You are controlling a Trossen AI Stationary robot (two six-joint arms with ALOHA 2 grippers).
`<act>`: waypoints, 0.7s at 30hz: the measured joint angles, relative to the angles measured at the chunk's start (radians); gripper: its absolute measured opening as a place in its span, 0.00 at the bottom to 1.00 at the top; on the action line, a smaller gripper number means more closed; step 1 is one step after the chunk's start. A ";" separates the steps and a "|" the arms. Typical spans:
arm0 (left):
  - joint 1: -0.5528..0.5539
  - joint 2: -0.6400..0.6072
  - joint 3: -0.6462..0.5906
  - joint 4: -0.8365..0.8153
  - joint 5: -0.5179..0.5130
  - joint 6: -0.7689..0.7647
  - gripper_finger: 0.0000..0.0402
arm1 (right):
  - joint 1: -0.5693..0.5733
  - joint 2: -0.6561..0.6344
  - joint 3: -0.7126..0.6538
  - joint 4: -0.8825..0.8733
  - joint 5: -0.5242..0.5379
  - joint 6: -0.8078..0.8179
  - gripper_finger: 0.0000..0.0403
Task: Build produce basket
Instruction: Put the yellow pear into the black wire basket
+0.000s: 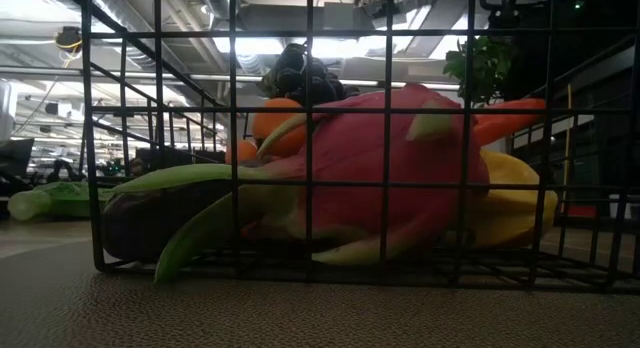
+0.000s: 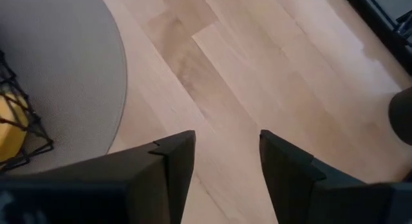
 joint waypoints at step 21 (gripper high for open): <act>-0.105 0.213 0.000 -0.075 0.068 0.047 0.31 | 0.000 0.000 0.000 0.079 -0.062 0.056 0.40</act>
